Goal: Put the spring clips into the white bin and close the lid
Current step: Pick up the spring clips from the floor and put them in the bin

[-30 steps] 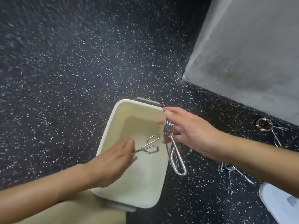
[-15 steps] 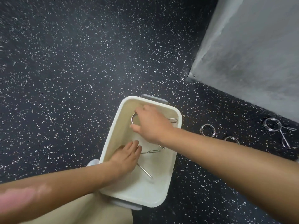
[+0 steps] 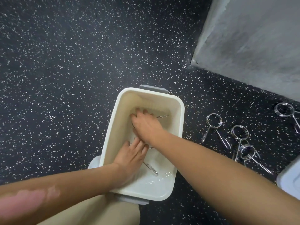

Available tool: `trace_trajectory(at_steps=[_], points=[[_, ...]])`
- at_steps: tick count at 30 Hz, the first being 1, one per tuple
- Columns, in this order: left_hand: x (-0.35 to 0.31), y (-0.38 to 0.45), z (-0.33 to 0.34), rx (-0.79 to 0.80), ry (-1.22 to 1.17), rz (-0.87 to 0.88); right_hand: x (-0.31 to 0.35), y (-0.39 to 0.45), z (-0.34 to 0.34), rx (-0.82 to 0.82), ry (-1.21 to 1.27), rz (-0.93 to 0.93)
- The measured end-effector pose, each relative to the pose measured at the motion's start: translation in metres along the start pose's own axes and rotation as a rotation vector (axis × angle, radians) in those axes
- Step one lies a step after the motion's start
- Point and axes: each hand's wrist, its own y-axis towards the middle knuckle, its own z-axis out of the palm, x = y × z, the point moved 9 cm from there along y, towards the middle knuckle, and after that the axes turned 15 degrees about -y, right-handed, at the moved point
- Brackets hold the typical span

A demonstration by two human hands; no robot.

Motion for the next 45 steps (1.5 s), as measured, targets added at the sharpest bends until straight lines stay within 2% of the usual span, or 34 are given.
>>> trace_trajectory(at_steps=[4,9,13,18,22,28,34,39,45], points=[[0.011,-0.011,-0.014,-0.013,-0.017,-0.063,-0.016,-0.003,-0.027,0.001,0.028,0.011],[0.009,-0.030,-0.074,-0.201,-0.303,0.022,-0.067,-0.037,-0.098,-0.073,0.234,-0.019],[0.011,-0.035,-0.120,-0.293,-0.462,0.052,-0.120,-0.089,-0.141,-0.110,0.387,0.042],[-0.008,-0.025,-0.178,-0.404,-0.547,0.107,-0.192,-0.151,-0.127,0.024,0.505,0.229],[-0.033,-0.006,-0.209,-0.460,-0.526,0.160,-0.239,-0.188,-0.099,0.048,0.543,0.358],[-0.086,0.040,-0.220,-0.405,-0.452,0.286,-0.293,-0.236,-0.025,0.090,0.563,0.556],[-0.119,0.112,-0.199,-0.224,-0.299,0.290,-0.332,-0.267,0.056,0.205,0.521,0.693],[-0.125,0.169,-0.163,-0.025,-0.029,0.230,-0.328,-0.260,0.092,0.281,0.492,0.700],[-0.148,0.203,-0.138,0.051,0.178,0.321,-0.311,-0.237,0.114,0.322,0.374,0.668]])
